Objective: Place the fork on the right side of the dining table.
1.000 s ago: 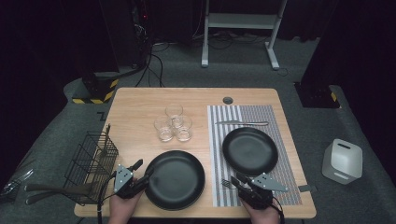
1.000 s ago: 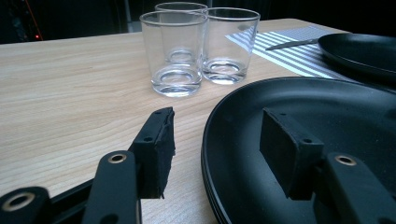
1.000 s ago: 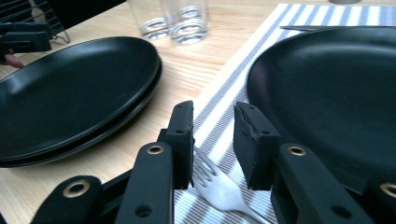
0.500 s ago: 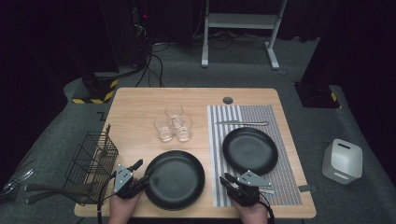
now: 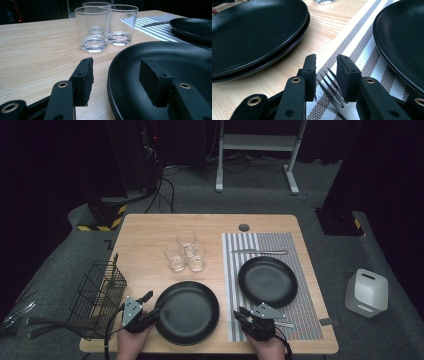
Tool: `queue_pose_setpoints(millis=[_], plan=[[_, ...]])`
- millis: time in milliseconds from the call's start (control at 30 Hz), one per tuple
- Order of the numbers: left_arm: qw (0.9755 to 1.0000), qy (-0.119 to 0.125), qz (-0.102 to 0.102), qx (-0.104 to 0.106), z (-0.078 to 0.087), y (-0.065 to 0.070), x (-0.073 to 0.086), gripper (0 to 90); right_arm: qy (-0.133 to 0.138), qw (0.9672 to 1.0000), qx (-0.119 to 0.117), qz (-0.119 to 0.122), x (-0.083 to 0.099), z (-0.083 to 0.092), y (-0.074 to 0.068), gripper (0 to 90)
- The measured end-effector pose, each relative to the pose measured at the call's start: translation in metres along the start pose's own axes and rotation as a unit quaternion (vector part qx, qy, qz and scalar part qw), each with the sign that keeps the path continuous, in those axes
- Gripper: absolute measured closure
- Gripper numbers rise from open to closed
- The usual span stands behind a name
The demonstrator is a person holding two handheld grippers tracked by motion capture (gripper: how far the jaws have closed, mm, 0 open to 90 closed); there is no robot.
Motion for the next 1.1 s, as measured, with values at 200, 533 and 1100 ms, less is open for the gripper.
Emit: queue_pose_setpoints(millis=[200,533,1100], plan=[[1.0000,0.000,0.000,0.000,0.000,0.000,0.000,45.1,-0.006,1.0000,-0.002,0.005,0.002,0.002,-0.001,68.8],[1.0000,0.001,0.001,0.000,0.000,0.000,0.000,45.1,-0.017,0.9998,0.000,0.007,0.007,0.006,-0.001,68.5],[1.0000,-0.001,0.002,0.001,0.000,0.000,0.000,45.1,-0.001,1.0000,0.002,-0.008,0.003,0.027,0.012,62.3]])
Point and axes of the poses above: each handheld gripper's, and its own axes: z roughly backward along the jaws, x roughly out of its underside, y roughly to its right, the point moved 7 cm from there along -z, roughly forward along the jaws, and after that the axes turned 6 degrees about -z, right-handed, at the moved point
